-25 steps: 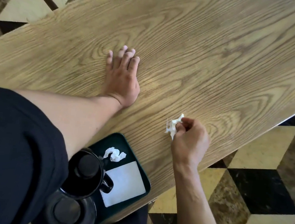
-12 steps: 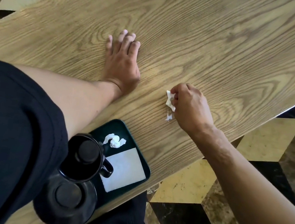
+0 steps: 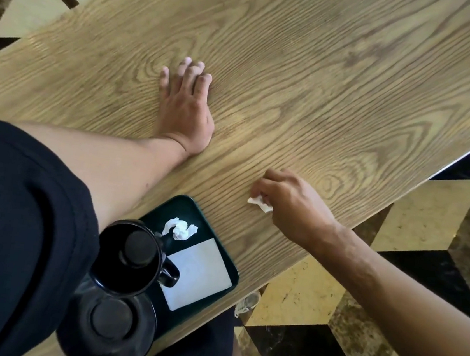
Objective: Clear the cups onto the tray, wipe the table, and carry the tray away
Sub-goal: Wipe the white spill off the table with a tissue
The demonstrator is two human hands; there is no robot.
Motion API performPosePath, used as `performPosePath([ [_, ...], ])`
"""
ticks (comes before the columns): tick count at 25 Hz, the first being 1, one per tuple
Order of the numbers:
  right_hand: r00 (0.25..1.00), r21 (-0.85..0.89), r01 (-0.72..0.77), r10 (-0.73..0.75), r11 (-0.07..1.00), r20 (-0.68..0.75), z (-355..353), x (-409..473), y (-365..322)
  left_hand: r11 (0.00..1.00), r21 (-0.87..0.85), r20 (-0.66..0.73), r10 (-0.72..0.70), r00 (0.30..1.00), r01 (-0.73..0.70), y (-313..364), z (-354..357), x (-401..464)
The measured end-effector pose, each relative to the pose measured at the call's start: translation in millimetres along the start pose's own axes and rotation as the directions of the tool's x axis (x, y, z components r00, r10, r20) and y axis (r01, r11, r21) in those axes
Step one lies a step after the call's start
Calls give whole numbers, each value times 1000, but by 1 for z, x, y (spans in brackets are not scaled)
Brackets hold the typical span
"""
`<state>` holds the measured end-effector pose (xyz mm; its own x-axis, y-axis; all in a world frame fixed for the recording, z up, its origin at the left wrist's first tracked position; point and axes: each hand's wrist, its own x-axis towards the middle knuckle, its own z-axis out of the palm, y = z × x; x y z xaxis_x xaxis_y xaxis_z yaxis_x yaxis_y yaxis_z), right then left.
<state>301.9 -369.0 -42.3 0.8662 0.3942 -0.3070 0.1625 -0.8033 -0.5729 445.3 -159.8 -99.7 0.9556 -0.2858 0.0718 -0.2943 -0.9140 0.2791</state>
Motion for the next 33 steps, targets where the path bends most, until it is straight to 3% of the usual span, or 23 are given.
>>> performPosePath([
  [2, 998, 21, -34, 35, 999, -45, 10, -21, 4, 1000, 0, -7, -3, 1000, 3, 1, 0, 0],
  [5, 949, 73, -163, 177, 984, -262, 22, -51, 6, 1000, -10, -10, -1, 1000, 1, 0, 1, 1],
  [7, 849, 160, -276, 319, 948, -421, 28, -57, -1, 1000, 0, -19, 1, 1000, -1, 0, 2, 1],
  [9, 699, 291, -404, 498, 867, -514, 30, -45, -6, 1000, 2, -25, 8, 1000, -8, -1, 3, 1],
  [11, 561, 432, -472, 639, 769, -526, 23, -21, -6, 1000, -11, -24, 16, 1000, -16, -1, 4, 0],
  [13, 504, 490, -480, 686, 728, -524, 11, 5, -2, 1000, -25, -26, 12, 1000, -13, -2, 4, 0],
  [16, 541, 416, -480, 634, 772, -552, 3, 27, -1, 1000, -27, -28, 8, 1000, -9, -1, 3, -1],
  [21, 790, 231, -303, 379, 925, -482, 42, -24, -31, 1000, -13, -31, 13, 999, -13, -3, 3, -2],
  [24, 824, 215, -310, 374, 926, -425, 56, -69, -26, 1000, -25, -41, 5, 999, -6, -1, 2, 1],
  [27, 757, 265, -388, 469, 883, -455, 41, -76, -12, 1000, -17, -52, 17, 998, -18, -2, 4, 0],
  [31, 531, 439, -488, 656, 754, -536, -6, -29, 25, 1000, -25, -54, 11, 998, -12, -2, 5, 0],
  [33, 454, 485, -508, 700, 712, -552, -35, 3, 51, 1000, -29, -58, -3, 998, 1, -2, 5, 0],
])
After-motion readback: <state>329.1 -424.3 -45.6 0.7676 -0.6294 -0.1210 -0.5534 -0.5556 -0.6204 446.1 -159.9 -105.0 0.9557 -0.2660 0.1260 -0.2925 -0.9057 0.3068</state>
